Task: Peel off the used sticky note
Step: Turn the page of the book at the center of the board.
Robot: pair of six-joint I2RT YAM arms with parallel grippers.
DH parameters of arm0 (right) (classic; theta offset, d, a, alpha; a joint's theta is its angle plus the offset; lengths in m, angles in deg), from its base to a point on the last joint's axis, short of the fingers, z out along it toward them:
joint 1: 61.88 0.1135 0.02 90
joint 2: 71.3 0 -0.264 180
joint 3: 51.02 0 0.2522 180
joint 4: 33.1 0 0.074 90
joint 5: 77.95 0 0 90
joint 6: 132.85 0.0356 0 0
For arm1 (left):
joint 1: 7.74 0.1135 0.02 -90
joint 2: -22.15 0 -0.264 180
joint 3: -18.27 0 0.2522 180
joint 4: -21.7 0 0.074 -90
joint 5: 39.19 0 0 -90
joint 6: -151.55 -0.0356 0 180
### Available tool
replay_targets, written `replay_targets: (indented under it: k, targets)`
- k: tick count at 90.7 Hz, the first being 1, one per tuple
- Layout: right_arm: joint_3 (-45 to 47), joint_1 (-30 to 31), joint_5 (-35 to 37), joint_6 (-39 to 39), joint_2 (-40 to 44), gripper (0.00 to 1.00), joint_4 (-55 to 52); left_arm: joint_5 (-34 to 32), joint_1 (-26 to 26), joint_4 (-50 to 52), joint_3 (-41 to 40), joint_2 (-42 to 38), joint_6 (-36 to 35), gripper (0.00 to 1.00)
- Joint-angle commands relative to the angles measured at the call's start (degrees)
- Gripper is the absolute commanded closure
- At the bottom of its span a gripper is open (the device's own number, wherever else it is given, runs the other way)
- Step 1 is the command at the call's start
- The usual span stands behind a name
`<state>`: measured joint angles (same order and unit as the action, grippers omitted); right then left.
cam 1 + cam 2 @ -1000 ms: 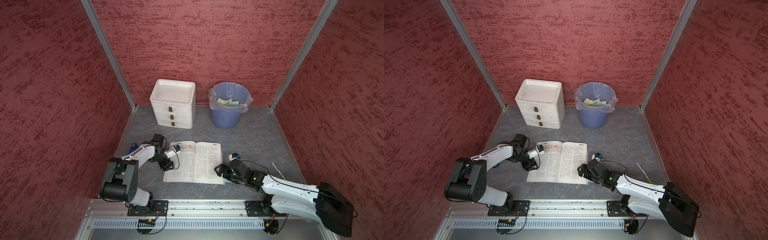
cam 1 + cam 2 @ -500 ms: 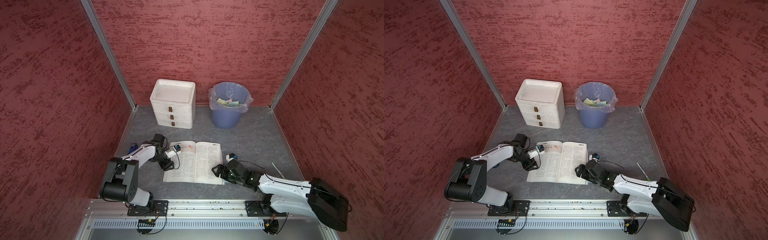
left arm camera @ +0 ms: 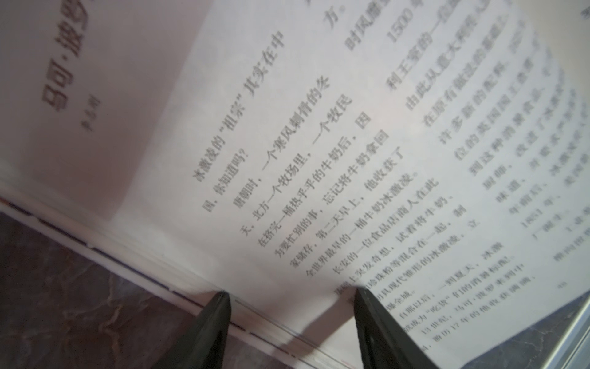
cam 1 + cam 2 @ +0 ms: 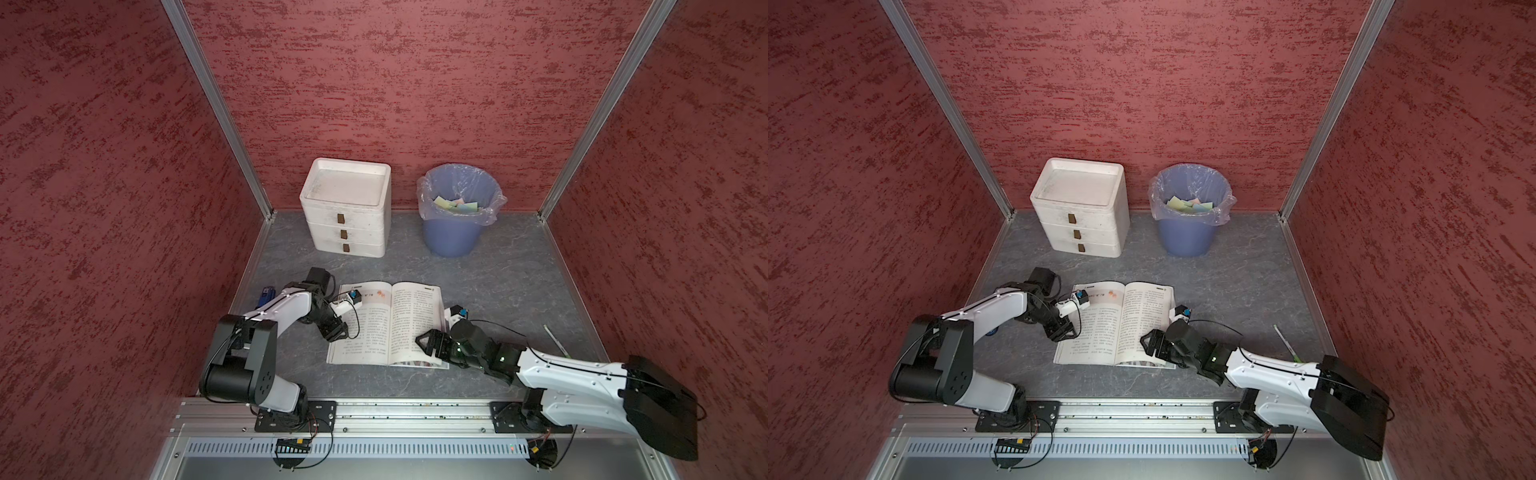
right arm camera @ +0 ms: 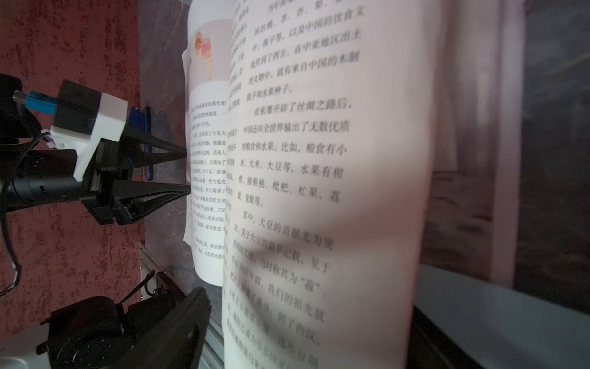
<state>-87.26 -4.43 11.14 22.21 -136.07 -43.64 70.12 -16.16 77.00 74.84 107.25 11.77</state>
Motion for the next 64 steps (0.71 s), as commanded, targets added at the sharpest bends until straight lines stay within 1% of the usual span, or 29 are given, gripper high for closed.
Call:
replay_targets:
  k: [1, 12, 22, 32, 39, 54, 64]
  targets:
    - [-4.6, 1.55, -0.1, -1.76, -0.26, 0.13, 0.47, 0.99, -0.73, 2.71, -1.02, 1.54, -0.15, 0.35]
    - [-8.99, 3.6, 1.21, -3.68, -1.43, 0.14, -2.13, 1.35, -0.37, 2.92, -0.73, 1.35, -0.15, 0.35]
    - [-12.97, 5.26, 1.61, -4.91, -4.3, 0.13, -1.86, 3.56, 1.39, 4.65, 0.79, 0.82, -0.79, 0.35]
    - [-18.33, 7.54, 1.63, -7.08, -9.32, 0.13, -1.55, 6.93, 5.47, 7.86, 3.43, -0.5, -1.97, 0.35]
    - [-22.53, 8.95, 1.03, -8.85, -14.57, 0.12, -1.5, 9.09, 8.11, 10.39, 5.25, -1.34, -3.17, 0.35]
    - [-32.61, 11.54, -1.87, -12.04, -25.74, 0.09, -1.71, 11.85, 14.26, 14.56, 8.54, -2.74, -6.11, 0.36]
    - [-37.94, 13.21, -2.93, -13.96, -29.85, 0.06, -2.76, 13.41, 18.43, 16.89, 11.48, -3.01, -7.79, 0.36]
